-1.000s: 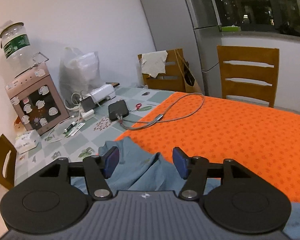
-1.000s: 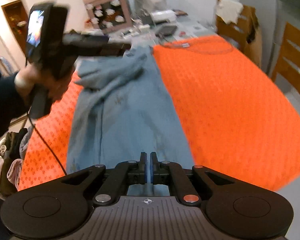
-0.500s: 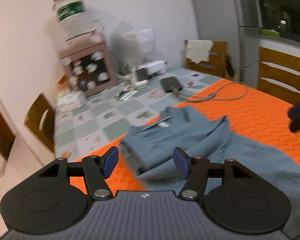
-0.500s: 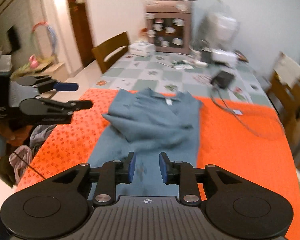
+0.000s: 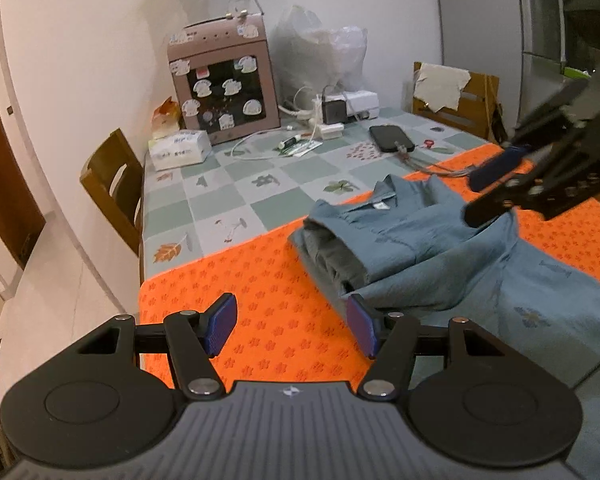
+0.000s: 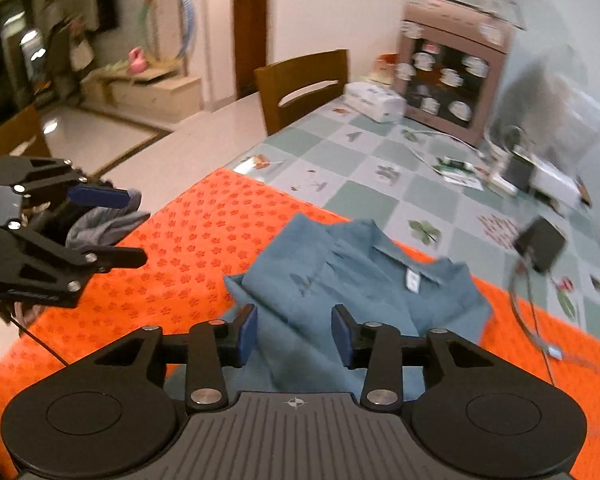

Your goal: Fold clothes

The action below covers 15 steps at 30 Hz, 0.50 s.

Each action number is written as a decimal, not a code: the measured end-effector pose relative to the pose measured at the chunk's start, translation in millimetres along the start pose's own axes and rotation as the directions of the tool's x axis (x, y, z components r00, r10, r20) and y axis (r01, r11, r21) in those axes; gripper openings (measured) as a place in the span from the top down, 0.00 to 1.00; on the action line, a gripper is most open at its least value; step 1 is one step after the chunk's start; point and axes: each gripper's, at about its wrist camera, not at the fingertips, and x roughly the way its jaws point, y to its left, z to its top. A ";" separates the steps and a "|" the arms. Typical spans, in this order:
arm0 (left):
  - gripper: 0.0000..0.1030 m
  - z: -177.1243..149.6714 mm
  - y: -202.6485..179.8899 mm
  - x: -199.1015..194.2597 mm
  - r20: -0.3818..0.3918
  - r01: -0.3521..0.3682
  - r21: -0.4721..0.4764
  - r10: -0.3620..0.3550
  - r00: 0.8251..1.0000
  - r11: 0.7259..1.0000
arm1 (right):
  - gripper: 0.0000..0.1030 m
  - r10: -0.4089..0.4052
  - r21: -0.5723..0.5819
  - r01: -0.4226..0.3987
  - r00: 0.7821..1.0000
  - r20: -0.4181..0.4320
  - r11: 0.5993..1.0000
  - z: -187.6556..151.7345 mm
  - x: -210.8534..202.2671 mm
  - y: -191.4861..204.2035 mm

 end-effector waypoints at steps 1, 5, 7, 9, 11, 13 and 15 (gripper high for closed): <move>0.35 -0.5 0.7 1.9 -0.004 -0.005 -0.005 0.005 1.000 1.000 | 0.53 0.006 -0.019 -0.006 1.000 -0.011 1.000 2.6 8.4 -0.6; 0.35 0.7 2.9 7.2 -0.021 -0.036 -0.026 0.035 0.999 0.999 | 0.52 0.038 -0.094 -0.044 0.997 -0.061 0.995 10.2 45.3 -3.3; 0.35 1.7 2.8 8.9 -0.032 -0.049 -0.039 0.048 0.998 0.998 | 0.52 0.052 -0.124 -0.062 0.995 -0.082 0.990 10.3 60.9 -3.5; 0.35 2.1 2.4 10.4 -0.037 -0.057 -0.050 0.055 0.998 0.997 | 0.52 0.065 -0.153 -0.080 0.993 -0.103 0.985 8.4 72.9 -3.1; 0.35 1.9 1.2 12.7 -0.044 -0.066 -0.055 0.063 0.997 0.996 | 0.54 0.070 -0.175 -0.090 0.990 -0.121 0.980 5.7 83.1 -2.8; 0.35 1.7 0.1 14.8 -0.054 -0.078 -0.061 0.075 0.996 0.995 | 0.67 0.069 -0.186 -0.094 0.988 -0.139 0.978 3.1 92.5 -3.5; 0.35 1.7 -0.7 15.3 -0.058 -0.088 -0.067 0.084 0.995 0.994 | 0.90 0.053 -0.166 -0.074 0.991 -0.127 0.983 3.3 91.6 -8.9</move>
